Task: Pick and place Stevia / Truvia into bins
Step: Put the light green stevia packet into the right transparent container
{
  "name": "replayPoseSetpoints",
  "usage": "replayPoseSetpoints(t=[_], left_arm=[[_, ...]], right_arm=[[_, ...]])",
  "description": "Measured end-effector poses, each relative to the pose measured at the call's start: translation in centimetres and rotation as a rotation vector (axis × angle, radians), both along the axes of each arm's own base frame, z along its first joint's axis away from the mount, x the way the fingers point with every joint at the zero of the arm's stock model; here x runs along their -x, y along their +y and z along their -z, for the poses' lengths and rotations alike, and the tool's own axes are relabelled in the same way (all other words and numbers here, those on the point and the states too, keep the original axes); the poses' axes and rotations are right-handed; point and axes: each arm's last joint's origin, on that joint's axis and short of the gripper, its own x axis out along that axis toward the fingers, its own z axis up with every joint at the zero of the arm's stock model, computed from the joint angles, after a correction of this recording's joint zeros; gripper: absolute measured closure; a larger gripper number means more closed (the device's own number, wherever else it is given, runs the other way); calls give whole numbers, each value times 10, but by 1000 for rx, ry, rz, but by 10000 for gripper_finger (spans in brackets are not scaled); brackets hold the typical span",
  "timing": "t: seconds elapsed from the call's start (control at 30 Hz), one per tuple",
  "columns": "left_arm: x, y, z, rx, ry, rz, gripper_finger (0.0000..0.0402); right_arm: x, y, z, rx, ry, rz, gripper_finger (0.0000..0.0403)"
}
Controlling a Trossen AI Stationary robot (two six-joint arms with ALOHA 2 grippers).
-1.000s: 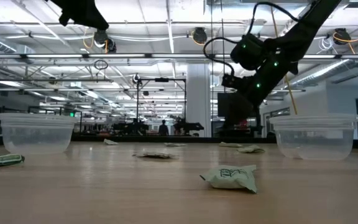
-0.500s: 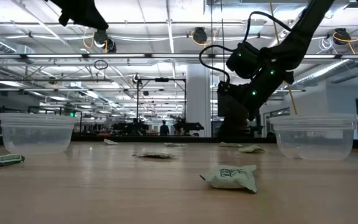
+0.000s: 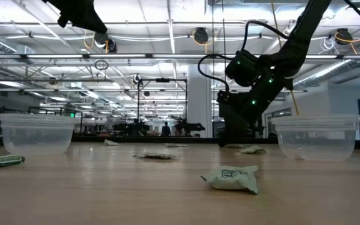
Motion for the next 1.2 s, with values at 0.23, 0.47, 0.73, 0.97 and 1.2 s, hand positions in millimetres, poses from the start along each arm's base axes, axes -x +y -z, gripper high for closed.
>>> replayPoseSetpoints(t=[0.23, 0.47, 0.73, 0.97, 1.2], left_arm=[[0, 0, 0, 0, 1, 0, 334], [0, 0, 0, 0, 0, 1, 334], [0, 0, 0, 12, -8, 6, 334], [0, 0, 0, 27, -20, 11, 334], [0, -1, 0, 30, -22, 11, 334]], right_arm=[[1, 0, 0, -9, 1, 14, 382], [0, 18, -37, 31, -103, -41, 400], [25, 99, -123, -52, -387, -212, 402], [60, 175, -143, -220, -417, -375, 402], [75, 207, -125, -250, -231, -517, 403]])
